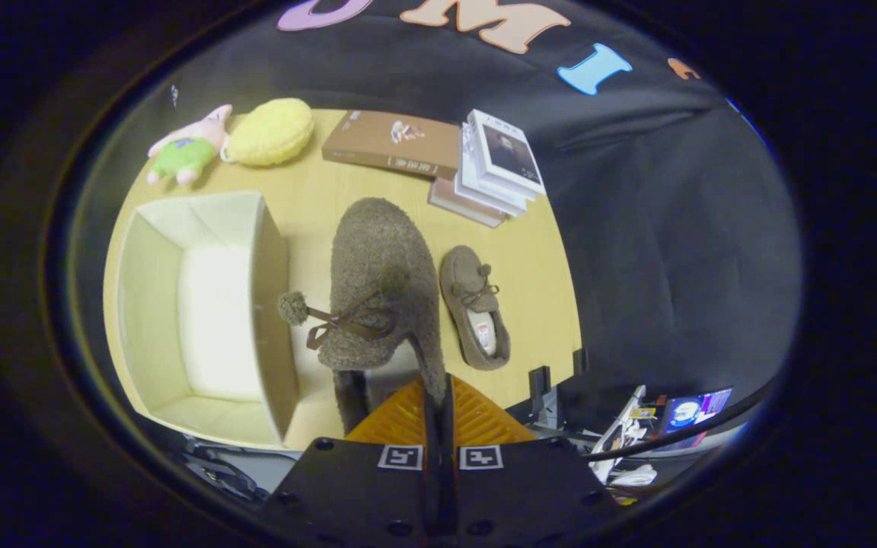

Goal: Open the storage box then place both shoes into the box .Put the left shoe in first, then the right shoe, with the right side of both shoes facing outward in a uniform manner.

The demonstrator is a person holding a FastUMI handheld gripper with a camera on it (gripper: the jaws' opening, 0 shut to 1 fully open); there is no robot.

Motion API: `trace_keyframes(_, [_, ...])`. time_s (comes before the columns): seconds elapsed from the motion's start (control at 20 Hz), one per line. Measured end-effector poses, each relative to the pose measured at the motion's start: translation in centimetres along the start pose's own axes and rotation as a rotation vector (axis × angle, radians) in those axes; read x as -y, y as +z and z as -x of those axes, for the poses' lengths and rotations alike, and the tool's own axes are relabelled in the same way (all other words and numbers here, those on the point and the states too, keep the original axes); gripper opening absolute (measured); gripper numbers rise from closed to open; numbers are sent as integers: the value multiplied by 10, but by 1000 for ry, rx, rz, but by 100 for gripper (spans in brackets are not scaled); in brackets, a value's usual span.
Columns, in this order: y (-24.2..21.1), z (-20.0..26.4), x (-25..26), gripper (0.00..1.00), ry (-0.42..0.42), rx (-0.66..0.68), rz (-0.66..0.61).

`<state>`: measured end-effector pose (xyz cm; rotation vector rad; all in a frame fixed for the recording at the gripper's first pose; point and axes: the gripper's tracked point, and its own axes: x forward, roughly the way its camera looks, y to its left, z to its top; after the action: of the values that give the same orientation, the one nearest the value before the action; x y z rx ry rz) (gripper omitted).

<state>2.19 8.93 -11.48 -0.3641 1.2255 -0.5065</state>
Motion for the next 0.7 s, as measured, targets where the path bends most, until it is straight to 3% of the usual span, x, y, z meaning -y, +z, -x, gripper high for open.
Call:
trace_keyframes(0.35, [32,53,-112,4,239,42,-84])
trace_keyframes(0.7, [1,10,-190,4,261,-77,14])
